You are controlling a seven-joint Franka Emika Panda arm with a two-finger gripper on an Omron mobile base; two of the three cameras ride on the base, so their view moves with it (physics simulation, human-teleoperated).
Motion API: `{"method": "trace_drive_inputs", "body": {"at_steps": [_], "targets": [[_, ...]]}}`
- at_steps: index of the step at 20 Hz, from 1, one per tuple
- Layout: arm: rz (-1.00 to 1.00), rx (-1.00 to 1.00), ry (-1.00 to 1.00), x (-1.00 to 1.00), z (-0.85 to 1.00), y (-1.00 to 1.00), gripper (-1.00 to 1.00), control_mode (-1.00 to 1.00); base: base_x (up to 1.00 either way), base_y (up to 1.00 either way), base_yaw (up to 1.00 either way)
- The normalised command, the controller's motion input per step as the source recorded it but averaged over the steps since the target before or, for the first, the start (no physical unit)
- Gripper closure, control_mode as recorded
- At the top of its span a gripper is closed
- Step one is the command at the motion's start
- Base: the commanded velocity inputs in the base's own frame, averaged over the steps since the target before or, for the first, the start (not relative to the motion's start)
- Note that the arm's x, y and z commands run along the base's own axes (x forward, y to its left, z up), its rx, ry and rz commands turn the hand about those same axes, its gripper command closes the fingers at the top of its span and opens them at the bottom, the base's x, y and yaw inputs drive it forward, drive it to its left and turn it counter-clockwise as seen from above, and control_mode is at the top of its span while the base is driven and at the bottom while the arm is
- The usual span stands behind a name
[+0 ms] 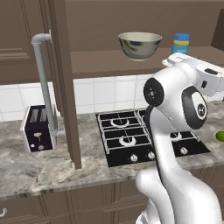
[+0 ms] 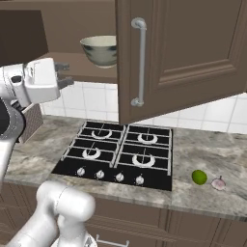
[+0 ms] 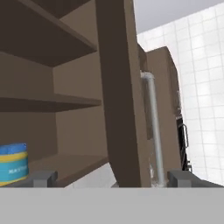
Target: Open the cabinet. Place the bowl and condiment on the counter. Then place the lime and garlic on the cutting board.
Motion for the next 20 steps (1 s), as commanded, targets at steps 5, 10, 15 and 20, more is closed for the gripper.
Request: {"method": "trace_drive_inputs", "body": {"at_steps": [5,10,15,20], "targets": [[-0.01,0.10,0.00,0.44,0.00,-0.35,-1.00,-1.00,0.00,0.00,0.00],[-0.05,0.07,-0.01,0.46,0.00,-0.27,-1.00,-1.00,0.00,0.00,0.00],[-0.16,0.02,-0.02,0.41,0.00,-0.17,-1.00,-1.00,0.00,0.00,0.00],[-0.30,0.00,-0.04,0.30,0.00,-0.03,-1.00,-1.00,0.00,0.00,0.00]]}}
